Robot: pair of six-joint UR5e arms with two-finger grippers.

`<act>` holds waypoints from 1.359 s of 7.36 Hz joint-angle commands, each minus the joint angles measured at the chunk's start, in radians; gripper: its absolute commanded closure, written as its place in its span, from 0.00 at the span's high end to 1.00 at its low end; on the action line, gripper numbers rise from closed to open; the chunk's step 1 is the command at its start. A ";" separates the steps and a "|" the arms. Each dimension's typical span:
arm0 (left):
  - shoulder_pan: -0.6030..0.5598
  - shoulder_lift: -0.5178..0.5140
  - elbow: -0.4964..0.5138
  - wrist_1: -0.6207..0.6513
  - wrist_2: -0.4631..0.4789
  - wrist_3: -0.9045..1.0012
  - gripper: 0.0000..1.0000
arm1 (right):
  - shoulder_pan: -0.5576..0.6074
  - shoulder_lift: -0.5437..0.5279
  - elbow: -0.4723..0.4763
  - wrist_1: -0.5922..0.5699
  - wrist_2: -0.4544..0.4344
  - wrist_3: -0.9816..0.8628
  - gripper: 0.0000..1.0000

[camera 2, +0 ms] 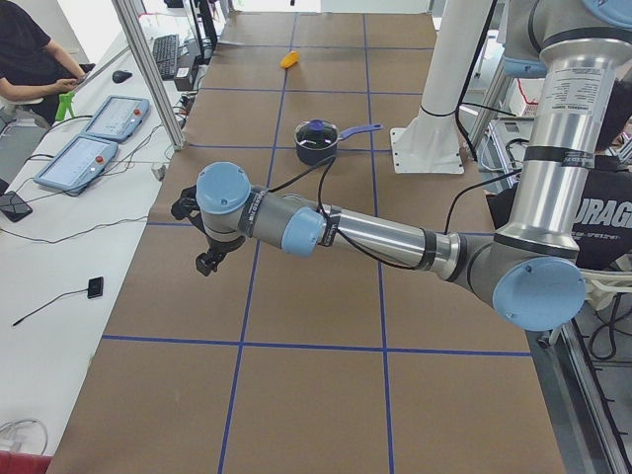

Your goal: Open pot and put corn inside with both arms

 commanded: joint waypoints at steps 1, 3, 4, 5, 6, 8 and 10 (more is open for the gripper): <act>0.000 0.000 0.000 0.000 0.000 0.000 0.97 | -0.002 0.000 -0.001 0.000 0.000 -0.004 1.00; 0.000 0.000 0.000 0.000 0.000 -0.002 0.97 | -0.012 0.035 0.000 0.000 0.000 -0.002 1.00; 0.000 -0.003 -0.002 0.002 0.000 -0.011 0.97 | -0.029 0.040 -0.036 0.000 -0.003 -0.006 1.00; 0.006 -0.015 -0.018 0.002 -0.008 -0.087 0.97 | -0.056 0.047 -0.047 0.002 -0.015 -0.016 1.00; 0.070 -0.020 -0.091 0.003 0.001 -0.209 0.97 | -0.128 0.064 -0.053 0.003 -0.070 -0.041 1.00; 0.139 -0.061 -0.161 0.003 0.003 -0.403 0.97 | -0.230 0.107 -0.085 0.000 -0.138 -0.073 1.00; 0.214 -0.081 -0.243 0.009 0.008 -0.570 0.97 | -0.280 0.142 -0.133 -0.003 -0.138 -0.203 1.00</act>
